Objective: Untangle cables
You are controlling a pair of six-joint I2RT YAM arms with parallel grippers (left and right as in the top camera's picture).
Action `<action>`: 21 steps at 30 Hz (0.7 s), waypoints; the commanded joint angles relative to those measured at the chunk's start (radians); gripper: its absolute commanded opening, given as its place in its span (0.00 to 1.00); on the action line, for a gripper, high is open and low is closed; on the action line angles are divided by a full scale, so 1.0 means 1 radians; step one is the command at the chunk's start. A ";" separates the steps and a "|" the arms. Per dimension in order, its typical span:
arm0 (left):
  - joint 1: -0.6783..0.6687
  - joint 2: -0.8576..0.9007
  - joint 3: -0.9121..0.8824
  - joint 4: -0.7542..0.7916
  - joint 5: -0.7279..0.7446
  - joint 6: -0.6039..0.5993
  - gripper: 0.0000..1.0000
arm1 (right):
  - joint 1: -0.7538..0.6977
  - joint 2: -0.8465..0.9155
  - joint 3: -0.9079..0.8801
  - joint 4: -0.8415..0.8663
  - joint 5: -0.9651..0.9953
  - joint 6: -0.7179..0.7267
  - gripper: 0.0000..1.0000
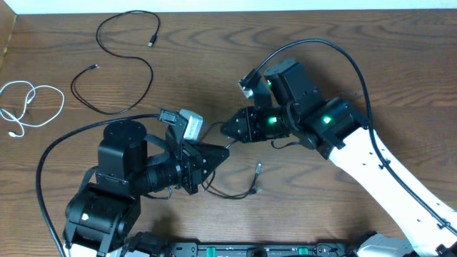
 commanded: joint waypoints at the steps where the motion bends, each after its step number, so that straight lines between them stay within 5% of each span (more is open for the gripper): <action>1: -0.002 -0.012 0.010 0.060 -0.005 -0.108 0.08 | -0.011 0.004 0.002 -0.003 0.042 0.003 0.58; 4: -0.002 -0.033 0.010 0.116 0.028 -0.139 0.07 | -0.073 0.003 0.003 0.006 -0.003 0.024 0.76; 17: -0.002 -0.064 0.010 0.322 0.148 -0.323 0.07 | -0.296 0.003 0.002 0.005 -0.247 -0.073 0.79; 18: -0.002 -0.064 0.010 0.343 0.161 -0.333 0.07 | -0.298 0.003 0.002 0.005 -0.247 -0.073 0.75; 20: -0.002 -0.064 0.010 0.393 0.167 -0.383 0.07 | -0.298 0.003 0.002 0.005 -0.248 -0.074 0.38; 21: -0.002 -0.064 0.010 0.408 0.167 -0.391 0.08 | -0.297 0.003 0.002 0.001 -0.248 -0.074 0.29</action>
